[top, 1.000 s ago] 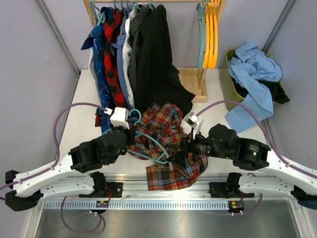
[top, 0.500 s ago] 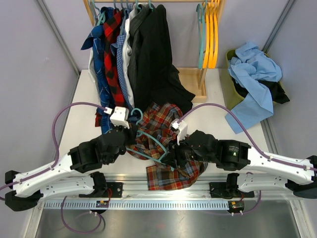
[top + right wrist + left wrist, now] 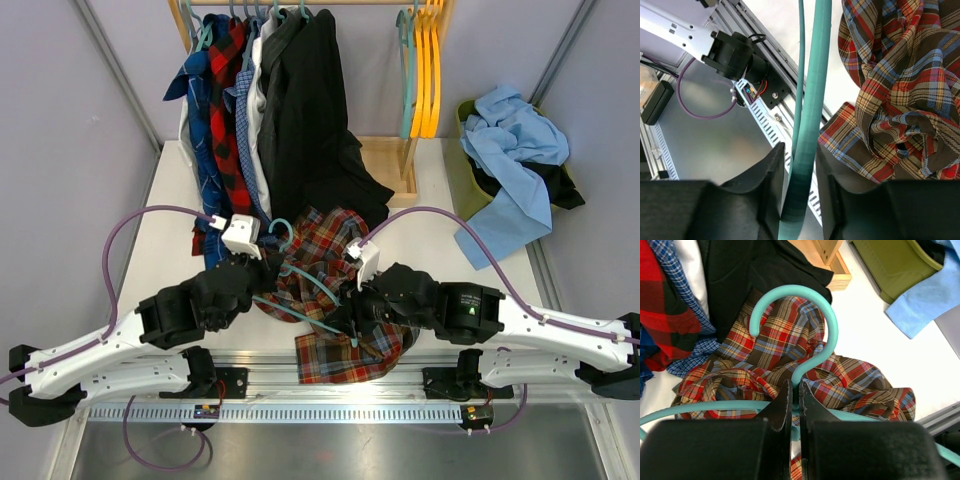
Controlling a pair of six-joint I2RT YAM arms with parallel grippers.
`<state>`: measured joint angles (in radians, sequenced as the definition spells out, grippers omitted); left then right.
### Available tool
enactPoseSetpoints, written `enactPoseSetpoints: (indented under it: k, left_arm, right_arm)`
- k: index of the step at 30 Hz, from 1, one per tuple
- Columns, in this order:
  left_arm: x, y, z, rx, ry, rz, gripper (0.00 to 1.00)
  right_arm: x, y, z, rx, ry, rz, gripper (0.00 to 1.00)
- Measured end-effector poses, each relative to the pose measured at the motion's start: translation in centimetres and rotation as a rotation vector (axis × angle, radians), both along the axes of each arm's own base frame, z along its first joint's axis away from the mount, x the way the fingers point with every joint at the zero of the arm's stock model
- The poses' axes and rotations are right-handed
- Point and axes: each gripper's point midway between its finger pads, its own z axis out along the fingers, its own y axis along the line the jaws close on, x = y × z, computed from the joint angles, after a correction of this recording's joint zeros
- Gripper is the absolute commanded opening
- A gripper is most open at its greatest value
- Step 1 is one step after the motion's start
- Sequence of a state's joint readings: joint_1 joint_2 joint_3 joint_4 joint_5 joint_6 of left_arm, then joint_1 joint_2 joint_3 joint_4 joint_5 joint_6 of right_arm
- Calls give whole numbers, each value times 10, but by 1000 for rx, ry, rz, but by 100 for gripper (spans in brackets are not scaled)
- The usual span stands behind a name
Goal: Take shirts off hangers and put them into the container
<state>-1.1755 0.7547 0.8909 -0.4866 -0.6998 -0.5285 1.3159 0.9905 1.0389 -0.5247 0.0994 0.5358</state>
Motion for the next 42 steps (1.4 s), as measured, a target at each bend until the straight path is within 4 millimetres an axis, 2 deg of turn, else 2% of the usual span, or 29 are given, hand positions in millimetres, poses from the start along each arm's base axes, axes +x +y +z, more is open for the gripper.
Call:
enactPoseSetpoints:
  k: [2, 4, 6, 7, 10, 11, 12, 14, 15, 16, 17, 22, 28, 31, 34, 37, 42]
  left_arm:
    - [0, -2, 1, -9, -1, -6, 0]
    - [0, -3, 3, -15, -3, -9, 0]
    - [0, -3, 4, -18, -4, -9, 0]
    - [0, -3, 4, -19, -5, -8, 0]
    - [0, -3, 7, -24, -8, -7, 0]
    - [0, -3, 8, -25, -9, -7, 3]
    - [0, -3, 8, -27, -9, -7, 27]
    - [0, -3, 9, -26, -13, -13, 51]
    - [-1, -4, 11, -34, -14, -16, 75]
    - [-1, -4, 13, -35, -17, -19, 84]
    - [-1, -4, 15, -47, -20, -21, 99]
    - [-4, 2, 37, -96, -43, -21, 99]
    - [-16, 24, 82, -213, -113, -53, 99]
    - [-29, 45, 103, -310, -151, -77, 99]
    - [-40, 62, 114, -399, -172, -90, 99]
    - [-43, 63, 101, -415, -149, -98, 99]
    - [-44, 47, 45, -341, -48, -121, 99]
  right_arm:
    - [1, 0, 1, 3, -3, -8, 36]
    - [3, 0, 1, 4, -6, -14, 29]
    - [3, 0, 0, 3, -6, -17, 17]
    - [4, -1, 0, 1, -6, -27, 2]
    - [6, -1, -2, 0, -1, -45, 0]
    - [6, -2, -2, 0, -2, -46, 0]
    - [7, -2, -2, 0, -3, -47, 0]
    - [7, -2, 0, 3, -6, -50, 0]
    - [7, -3, 0, 4, -7, -49, 0]
    - [7, -4, 0, 1, -7, -50, 0]
    - [7, -6, 0, -1, -9, -53, 0]
    - [8, -21, 4, -6, -27, -75, 0]
    - [14, -50, 20, 10, -85, -128, 0]
    - [23, -72, 40, 51, -150, -184, 0]
    - [35, -100, 69, 123, -238, -273, 0]
    - [48, -134, 96, 206, -325, -383, 0]
    - [69, -188, 133, 311, -445, -587, 0]
